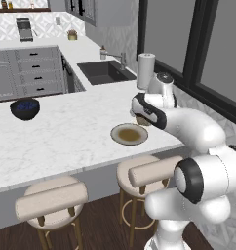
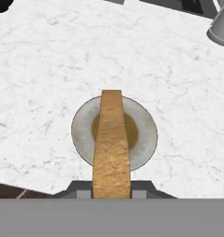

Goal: Start the toaster. Once the lever pops up, take the bread to the plate on the dining counter.

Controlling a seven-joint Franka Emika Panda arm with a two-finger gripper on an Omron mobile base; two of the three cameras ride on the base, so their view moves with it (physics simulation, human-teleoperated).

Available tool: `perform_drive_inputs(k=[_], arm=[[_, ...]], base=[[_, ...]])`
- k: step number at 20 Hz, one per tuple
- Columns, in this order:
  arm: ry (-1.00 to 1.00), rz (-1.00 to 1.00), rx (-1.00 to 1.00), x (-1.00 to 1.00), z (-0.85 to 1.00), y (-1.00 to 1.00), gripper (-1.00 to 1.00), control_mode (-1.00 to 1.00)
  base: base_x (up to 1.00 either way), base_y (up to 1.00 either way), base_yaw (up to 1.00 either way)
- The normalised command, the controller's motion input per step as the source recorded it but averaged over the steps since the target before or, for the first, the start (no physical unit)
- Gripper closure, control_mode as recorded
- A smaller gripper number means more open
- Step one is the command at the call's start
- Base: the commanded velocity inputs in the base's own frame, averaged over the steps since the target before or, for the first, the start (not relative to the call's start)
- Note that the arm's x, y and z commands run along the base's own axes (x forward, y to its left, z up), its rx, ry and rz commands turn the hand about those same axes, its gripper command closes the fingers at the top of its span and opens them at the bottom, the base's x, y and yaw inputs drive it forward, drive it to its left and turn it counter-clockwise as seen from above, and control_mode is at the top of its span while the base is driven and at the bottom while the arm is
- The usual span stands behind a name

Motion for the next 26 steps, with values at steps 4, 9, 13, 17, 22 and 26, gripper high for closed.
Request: perform_drive_inputs(k=[4, 9, 13, 17, 22, 26], arm=[[0.0, 0.01, -0.23, 0.49, -0.23, -0.02, 1.0, -1.0], [0.0, 0.0, -0.16, 0.23, -0.54, 0.0, 1.0, -1.0], [-0.02, -0.05, -0.05, 0.06, -0.59, 0.03, 1.0, -1.0], [-0.07, -0.06, 0.0, 0.32, -0.41, 0.03, 1.0, -1.0], [-0.13, -0.04, 0.0, 0.4, -0.1, 0.0, 1.0, -1.0], [-0.11, -0.06, 0.0, 0.19, -0.03, 0.0, 1.0, -1.0]], base=[[0.0, 0.0, 0.0], [0.0, 0.0, 0.0], [0.0, 0.0, 0.0], [0.0, 0.0, 0.0], [0.0, 0.0, 0.0], [0.0, 0.0, 0.0]])
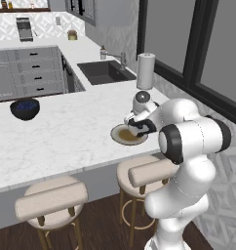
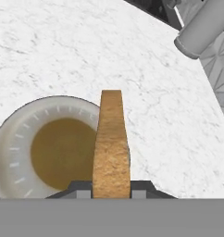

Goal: Start the toaster. Once the lever pops up, take the bread to the plate on the dining counter.

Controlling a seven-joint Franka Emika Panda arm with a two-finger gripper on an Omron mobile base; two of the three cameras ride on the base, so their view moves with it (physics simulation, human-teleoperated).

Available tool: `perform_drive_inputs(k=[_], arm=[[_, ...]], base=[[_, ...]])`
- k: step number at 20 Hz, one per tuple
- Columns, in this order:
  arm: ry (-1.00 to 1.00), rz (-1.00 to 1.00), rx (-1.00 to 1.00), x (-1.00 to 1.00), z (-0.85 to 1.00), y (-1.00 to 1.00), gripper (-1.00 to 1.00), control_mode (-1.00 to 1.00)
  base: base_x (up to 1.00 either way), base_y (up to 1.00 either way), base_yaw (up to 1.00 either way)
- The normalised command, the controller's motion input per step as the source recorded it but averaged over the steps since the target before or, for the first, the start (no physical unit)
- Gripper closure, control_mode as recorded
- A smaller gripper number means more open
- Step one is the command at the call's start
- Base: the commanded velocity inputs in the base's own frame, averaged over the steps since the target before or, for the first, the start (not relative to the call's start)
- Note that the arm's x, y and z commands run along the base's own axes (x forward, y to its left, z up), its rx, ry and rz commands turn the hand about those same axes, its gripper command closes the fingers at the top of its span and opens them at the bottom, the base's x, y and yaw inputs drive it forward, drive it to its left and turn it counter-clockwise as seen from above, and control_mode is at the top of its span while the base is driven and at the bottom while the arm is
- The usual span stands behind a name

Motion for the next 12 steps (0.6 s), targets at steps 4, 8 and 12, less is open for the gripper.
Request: perform_drive_inputs(k=[4, 8, 12], arm=[[-0.03, -0.07, 0.0, 0.0, -0.11, 0.08, 1.0, -1.0], [0.06, -0.01, -0.04, -0.02, -0.1, 0.27, 1.0, -1.0], [0.02, 0.0, -0.03, 0.0, -0.16, 0.28, 1.0, -1.0]], base=[[0.0, 0.0, 0.0], [0.0, 0.0, 0.0], [0.0, 0.0, 0.0]])
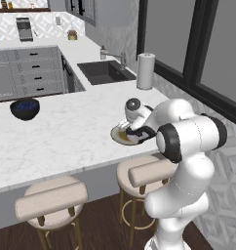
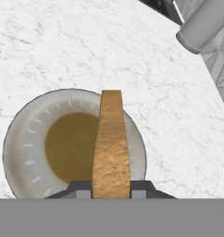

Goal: Start the toaster. Once the lever pops up, take the bread to the plate on the dining counter.

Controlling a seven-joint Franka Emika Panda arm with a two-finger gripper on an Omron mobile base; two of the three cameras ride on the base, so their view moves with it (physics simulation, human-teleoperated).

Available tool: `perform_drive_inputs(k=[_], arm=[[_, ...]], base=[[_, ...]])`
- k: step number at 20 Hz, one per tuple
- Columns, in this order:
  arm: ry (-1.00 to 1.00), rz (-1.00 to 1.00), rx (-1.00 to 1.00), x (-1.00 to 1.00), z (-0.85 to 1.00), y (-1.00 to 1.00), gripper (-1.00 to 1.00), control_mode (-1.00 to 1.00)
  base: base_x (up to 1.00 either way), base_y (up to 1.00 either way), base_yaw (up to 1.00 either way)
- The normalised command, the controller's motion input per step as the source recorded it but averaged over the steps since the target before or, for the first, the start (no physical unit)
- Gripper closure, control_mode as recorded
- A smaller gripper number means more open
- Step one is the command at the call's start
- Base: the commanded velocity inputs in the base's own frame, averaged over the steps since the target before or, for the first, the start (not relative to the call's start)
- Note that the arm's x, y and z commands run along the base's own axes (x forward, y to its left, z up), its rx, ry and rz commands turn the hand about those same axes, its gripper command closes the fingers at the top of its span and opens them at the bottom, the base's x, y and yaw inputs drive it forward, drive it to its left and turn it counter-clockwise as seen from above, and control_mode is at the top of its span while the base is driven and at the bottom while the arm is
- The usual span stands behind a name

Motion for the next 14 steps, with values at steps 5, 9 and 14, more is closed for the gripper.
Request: perform_drive_inputs(k=[5, 9, 14], arm=[[-0.12, 0.0, 0.0, 0.01, -0.26, 0.0, 1.0, -1.0], [-0.17, 0.0, 0.0, 0.0, 0.0, -0.22, 1.0, -1.0], [-0.09, 0.0, 0.0, 0.0, -0.12, -0.19, 1.0, -1.0]], base=[[0.0, 0.0, 0.0], [0.0, 0.0, 0.0], [0.0, 0.0, 0.0]])
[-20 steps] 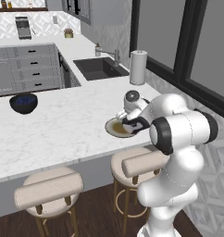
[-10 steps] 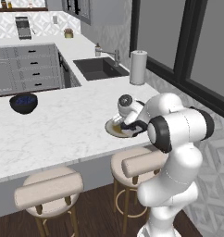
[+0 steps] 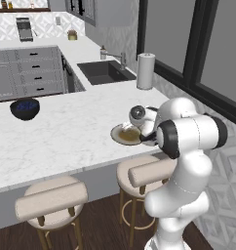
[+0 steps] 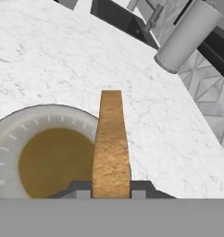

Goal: Start the toaster. Once the lever pops up, take the bread to the plate on the dining counter.

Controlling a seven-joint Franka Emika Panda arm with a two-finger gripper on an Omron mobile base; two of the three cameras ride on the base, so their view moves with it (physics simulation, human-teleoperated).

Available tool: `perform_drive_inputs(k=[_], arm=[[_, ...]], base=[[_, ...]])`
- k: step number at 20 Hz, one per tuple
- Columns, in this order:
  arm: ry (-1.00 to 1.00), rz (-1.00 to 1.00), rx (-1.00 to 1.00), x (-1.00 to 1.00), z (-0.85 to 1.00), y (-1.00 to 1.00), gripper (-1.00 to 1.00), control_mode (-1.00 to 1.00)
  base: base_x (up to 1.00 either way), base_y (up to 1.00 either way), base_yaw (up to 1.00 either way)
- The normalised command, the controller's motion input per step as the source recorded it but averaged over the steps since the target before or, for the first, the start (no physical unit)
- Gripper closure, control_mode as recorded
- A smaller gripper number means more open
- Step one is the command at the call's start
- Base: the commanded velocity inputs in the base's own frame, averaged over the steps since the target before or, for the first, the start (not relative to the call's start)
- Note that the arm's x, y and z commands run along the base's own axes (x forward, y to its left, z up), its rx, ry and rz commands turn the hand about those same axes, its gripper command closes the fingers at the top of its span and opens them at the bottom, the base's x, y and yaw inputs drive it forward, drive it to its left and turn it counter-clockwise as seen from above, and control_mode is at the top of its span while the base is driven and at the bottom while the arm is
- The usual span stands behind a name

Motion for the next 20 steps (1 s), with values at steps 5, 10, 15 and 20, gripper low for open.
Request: perform_drive_inputs(k=[5, 10, 15, 20], arm=[[0.0, 0.0, 0.0, 0.0, -0.4, 0.0, 1.0, -1.0], [0.0, 0.0, 0.0, 0.0, -0.36, 0.03, 1.0, -1.0], [-0.01, 0.0, -0.02, 0.07, -0.07, 0.2, 1.0, -1.0], [-0.04, 0.0, -0.05, 0.35, 0.0, 0.07, 1.0, -1.0]], base=[[0.0, 0.0, 0.0], [0.0, 0.0, 0.0], [0.0, 0.0, 0.0], [0.0, 0.0, 0.0]])
